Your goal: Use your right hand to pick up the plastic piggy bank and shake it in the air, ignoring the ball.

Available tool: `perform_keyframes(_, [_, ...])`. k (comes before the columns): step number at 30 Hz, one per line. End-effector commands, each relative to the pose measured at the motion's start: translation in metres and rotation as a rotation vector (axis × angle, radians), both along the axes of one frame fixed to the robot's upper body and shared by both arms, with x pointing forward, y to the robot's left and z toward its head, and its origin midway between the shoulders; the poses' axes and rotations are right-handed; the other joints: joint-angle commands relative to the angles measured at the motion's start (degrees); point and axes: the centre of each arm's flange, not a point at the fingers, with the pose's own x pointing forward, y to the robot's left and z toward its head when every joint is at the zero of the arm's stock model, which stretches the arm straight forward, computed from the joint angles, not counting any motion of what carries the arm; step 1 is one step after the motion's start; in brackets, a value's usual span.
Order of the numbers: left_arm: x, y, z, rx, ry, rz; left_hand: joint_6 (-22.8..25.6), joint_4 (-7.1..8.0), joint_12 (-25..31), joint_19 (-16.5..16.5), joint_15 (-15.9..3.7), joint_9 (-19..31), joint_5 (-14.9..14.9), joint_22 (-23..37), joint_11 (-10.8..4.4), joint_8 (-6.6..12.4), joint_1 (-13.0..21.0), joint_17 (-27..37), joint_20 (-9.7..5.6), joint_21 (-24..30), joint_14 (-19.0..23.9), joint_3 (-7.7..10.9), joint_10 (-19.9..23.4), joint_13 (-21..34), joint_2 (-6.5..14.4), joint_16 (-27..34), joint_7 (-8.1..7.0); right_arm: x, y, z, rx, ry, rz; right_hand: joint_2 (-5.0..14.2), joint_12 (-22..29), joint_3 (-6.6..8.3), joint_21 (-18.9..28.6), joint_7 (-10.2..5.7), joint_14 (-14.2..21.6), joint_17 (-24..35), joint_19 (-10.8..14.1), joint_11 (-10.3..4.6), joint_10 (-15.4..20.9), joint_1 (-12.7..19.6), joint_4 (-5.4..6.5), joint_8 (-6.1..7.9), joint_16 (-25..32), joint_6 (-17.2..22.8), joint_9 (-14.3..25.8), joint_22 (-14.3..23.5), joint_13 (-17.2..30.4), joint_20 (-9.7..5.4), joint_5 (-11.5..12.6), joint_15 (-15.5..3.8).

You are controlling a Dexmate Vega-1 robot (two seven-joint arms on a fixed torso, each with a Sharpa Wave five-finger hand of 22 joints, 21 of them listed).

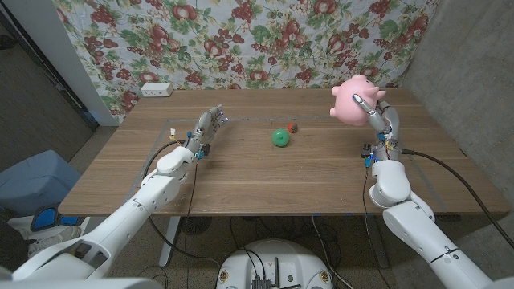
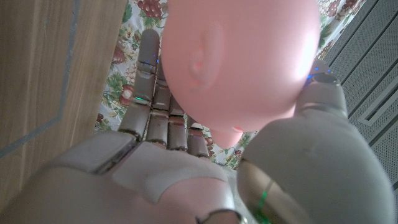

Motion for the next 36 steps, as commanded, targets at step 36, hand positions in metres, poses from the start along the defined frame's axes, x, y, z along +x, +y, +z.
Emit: perform_keyframes(36, [0.004,0.002,0.002,0.000,0.004,-0.003,0.2,-0.87,-0.1,0.7,-0.09,0.2,-0.2,0.3,0.16,-0.03,0.7,0.1,-0.07,-0.7,-0.3,-0.35,-0.3,0.2,3.7,-0.1,0.18,0.016,0.019,0.031,-0.591,0.301,0.130,15.32,5.7,16.58,1.4,-5.68,18.5,36.4,-7.2,-18.45,19.8,8.2,0.61,0.26,11.4,27.2,12.7,-0.1,16.7,-5.20,10.6,-25.49])
